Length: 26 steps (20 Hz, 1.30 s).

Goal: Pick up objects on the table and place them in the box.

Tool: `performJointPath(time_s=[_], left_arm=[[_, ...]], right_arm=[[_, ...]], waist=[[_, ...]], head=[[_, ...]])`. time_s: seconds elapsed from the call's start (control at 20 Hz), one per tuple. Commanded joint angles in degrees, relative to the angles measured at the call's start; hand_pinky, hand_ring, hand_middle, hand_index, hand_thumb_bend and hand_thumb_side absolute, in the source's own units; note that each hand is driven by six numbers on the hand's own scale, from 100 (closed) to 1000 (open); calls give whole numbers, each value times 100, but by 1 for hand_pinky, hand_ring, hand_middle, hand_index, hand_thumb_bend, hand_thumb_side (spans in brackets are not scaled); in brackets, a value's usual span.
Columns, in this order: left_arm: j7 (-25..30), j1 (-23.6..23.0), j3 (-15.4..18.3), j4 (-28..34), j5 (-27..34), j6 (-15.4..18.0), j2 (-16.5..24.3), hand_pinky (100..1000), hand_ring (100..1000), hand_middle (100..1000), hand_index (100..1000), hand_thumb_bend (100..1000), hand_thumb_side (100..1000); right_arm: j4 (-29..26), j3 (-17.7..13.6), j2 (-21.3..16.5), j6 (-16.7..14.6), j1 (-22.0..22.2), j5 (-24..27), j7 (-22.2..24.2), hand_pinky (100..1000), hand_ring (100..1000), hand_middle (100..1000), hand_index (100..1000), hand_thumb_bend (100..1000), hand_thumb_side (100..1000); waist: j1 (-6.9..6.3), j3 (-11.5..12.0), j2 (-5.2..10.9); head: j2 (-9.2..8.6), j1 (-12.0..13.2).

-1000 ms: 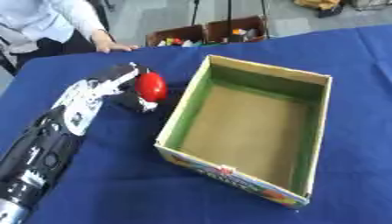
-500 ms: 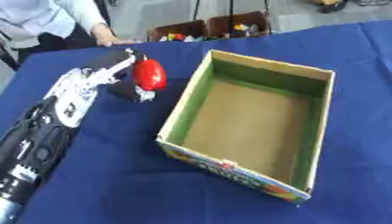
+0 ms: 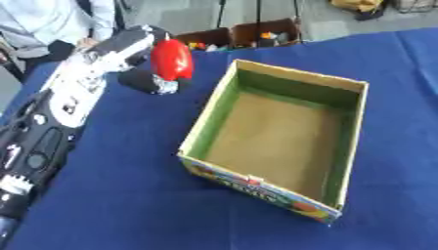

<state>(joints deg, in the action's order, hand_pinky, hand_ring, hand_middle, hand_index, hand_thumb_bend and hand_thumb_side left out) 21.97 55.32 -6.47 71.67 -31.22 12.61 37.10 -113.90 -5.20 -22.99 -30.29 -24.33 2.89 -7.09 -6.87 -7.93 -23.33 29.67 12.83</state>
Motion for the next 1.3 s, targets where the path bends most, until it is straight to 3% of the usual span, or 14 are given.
performJointPath(time_s=[0.05, 0.4, 0.75, 1.0, 1.3], left_arm=[[38, 110, 10, 272, 125, -96, 244, 106, 620, 627, 792, 100, 490], [147, 373, -415, 1115, 643, 208, 4, 101, 616, 621, 789, 100, 459], [477, 449, -482, 1827, 651, -282, -527, 100, 616, 619, 787, 100, 444], [487, 508, -564, 1545, 255, -600, -1188, 100, 616, 618, 786, 100, 442], [327, 458, -742, 965, -254, -659, -1633, 101, 615, 617, 784, 100, 434]], right_arm=[[-69, -52, -151, -3, -37, 54, -8, 784, 854, 632, 795, 100, 935], [-69, -214, -193, -43, -38, 102, -180, 779, 848, 636, 792, 100, 926], [-69, -445, -205, -85, -56, 8, -500, 774, 841, 640, 789, 100, 918], [-69, -477, -181, -116, -93, -38, -643, 773, 839, 640, 788, 100, 914], [-69, -417, -119, -105, -133, -43, -620, 777, 843, 639, 790, 100, 922]], waist=[[-4, 8, 246], [16, -61, 381], [53, -131, 396], [95, -197, 378], [104, -221, 326]], head=[[21, -12], [64, 38], [48, 130], [-7, 234], [-37, 280]])
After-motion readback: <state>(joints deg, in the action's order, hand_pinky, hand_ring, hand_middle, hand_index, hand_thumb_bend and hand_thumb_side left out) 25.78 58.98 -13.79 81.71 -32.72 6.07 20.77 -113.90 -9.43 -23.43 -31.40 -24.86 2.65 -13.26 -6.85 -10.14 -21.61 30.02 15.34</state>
